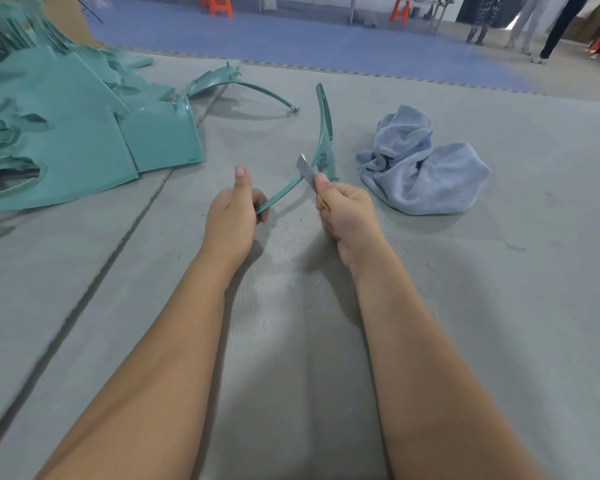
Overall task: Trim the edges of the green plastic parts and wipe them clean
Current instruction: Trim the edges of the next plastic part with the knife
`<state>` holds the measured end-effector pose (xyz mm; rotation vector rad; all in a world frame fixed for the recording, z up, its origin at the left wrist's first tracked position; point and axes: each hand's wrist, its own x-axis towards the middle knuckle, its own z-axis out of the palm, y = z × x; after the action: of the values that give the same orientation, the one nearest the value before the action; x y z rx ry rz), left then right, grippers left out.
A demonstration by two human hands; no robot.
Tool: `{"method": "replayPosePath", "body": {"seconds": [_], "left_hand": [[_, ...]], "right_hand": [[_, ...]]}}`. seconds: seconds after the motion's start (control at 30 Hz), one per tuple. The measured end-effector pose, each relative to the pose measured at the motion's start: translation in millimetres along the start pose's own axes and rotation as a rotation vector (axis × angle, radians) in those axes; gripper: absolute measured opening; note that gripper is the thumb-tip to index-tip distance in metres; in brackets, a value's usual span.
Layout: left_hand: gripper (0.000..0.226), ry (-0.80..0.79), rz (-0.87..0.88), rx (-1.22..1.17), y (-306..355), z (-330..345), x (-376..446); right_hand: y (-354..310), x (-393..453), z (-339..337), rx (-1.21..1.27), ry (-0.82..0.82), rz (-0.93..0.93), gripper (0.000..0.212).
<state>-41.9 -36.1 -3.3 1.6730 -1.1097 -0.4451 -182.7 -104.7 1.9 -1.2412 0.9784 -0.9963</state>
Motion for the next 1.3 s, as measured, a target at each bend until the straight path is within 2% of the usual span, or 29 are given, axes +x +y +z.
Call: {"method": "replayPosePath", "body": {"seconds": [0.13, 0.2, 0.33, 0.47, 0.67, 0.83, 1.03, 1.17, 1.3], "left_hand": [[0.070, 0.009, 0.008, 0.047, -0.4, -6.3, -1.9], [0.063, 0.018, -0.003, 0.026, -1.3, -8.0, -4.2], [0.053, 0.013, 0.042, -0.008, -2.2, -9.3, -4.8], [0.053, 0.001, 0.050, -0.029, -1.0, -10.7, -3.9], [0.048, -0.085, 0.110, 0.063, -2.2, -13.2, -5.1], [0.039, -0.143, 0.195, 0.265, -5.6, -18.5, -3.1], [0.025, -0.106, 0.350, 0.499, 2.5, -12.8, -4.9], [0.032, -0.140, 0.368, 0.468, 10.7, 0.7, -9.2], [0.027, -0.184, 0.327, 0.324, 14.0, 11.6, -12.5]], "right_hand": [[-9.0, 7.0, -3.1, 0.338, 0.185, 0.118, 0.043], [-9.1, 6.6, -7.5, 0.469, 0.180, 0.099, 0.043], [-8.7, 0.0, -10.7, 0.546, 0.156, 0.080, 0.040], [-9.5, -3.2, -13.6, 0.475, 0.144, 0.053, 0.032], [-8.5, -7.3, -7.7, 0.364, 0.093, -0.023, 0.031], [-6.9, -8.0, -8.7, 0.259, 0.156, -0.080, 0.050], [-2.9, -6.8, -6.1, 0.132, 0.173, -0.108, 0.047], [-0.2, -5.1, -7.9, 0.126, 0.114, -0.149, 0.040], [2.6, -4.5, -5.7, 0.002, 0.062, -0.197, 0.039]]}}
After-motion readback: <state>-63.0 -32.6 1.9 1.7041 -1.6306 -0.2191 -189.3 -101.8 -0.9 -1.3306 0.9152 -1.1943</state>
